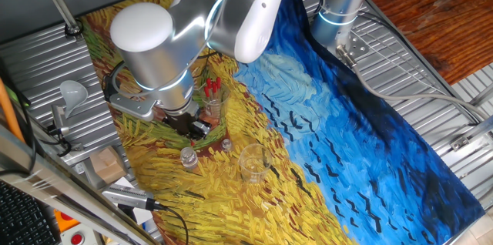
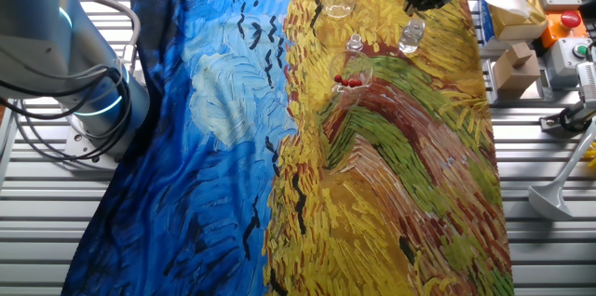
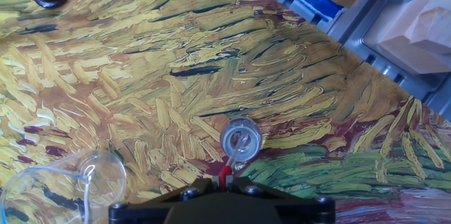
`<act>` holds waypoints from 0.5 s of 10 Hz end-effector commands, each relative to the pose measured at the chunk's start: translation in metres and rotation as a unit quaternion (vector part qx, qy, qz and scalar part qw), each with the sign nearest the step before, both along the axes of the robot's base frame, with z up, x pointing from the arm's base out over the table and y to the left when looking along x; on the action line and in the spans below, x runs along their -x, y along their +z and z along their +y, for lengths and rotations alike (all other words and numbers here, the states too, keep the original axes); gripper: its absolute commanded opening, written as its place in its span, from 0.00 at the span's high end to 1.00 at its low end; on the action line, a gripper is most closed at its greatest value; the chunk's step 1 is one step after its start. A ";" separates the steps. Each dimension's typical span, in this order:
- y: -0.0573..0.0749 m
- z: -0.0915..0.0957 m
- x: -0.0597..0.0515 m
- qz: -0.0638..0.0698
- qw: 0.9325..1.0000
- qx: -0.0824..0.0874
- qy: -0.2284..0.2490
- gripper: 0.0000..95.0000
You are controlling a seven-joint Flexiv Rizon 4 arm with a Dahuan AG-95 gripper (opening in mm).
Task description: Transfer liquid using a dropper
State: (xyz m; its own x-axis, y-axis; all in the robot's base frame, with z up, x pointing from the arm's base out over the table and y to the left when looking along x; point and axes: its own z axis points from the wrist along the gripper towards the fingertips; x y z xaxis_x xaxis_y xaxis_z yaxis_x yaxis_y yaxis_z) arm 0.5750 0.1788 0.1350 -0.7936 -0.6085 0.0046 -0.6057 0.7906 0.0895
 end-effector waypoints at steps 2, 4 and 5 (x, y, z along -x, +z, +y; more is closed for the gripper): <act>0.000 0.000 0.000 0.000 1.000 0.003 0.001 1.00; 0.000 0.000 0.000 0.000 1.000 0.004 0.000 1.00; 0.000 0.000 0.000 0.000 1.000 0.003 0.000 0.80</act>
